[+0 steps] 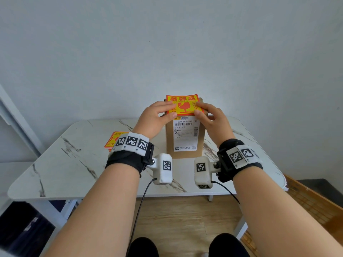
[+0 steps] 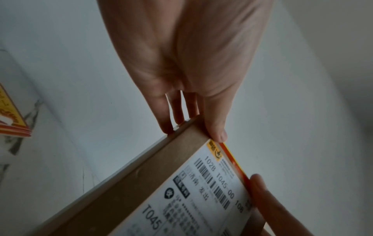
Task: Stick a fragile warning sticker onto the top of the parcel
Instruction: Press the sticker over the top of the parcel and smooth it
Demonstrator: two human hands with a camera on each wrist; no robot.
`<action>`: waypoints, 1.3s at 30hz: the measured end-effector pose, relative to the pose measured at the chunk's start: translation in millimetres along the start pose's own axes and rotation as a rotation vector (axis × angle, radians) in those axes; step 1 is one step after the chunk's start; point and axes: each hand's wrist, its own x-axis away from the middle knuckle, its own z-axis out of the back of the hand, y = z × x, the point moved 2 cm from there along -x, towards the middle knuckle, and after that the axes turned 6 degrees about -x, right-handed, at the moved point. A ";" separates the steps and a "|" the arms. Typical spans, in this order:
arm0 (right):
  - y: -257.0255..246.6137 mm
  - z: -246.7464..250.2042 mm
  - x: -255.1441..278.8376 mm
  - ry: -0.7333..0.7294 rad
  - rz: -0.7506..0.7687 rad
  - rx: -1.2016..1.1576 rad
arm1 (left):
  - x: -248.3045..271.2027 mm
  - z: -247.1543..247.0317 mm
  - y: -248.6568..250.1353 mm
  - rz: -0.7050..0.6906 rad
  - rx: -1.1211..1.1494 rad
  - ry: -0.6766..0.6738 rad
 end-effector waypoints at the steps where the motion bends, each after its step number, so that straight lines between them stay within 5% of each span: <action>1: 1.6 1.1 -1.8 -0.007 -0.011 -0.012 | 0.1 -0.2 -0.3 0.003 0.010 -0.007; 22: -0.6 9.0 0.9 -0.087 -0.077 -0.074 | 0.9 0.0 -11.9 0.053 0.164 -0.095; 27: -12.2 5.8 7.4 -0.024 -0.090 -0.059 | 5.3 -1.9 -0.4 0.120 0.247 0.040; 34: -20.8 2.9 21.9 0.061 -0.064 -0.098 | 16.8 -11.4 21.4 -0.055 -0.134 0.292; 39: -24.4 1.4 28.0 0.099 -0.128 -0.078 | 18.0 -11.7 21.6 0.214 0.008 0.286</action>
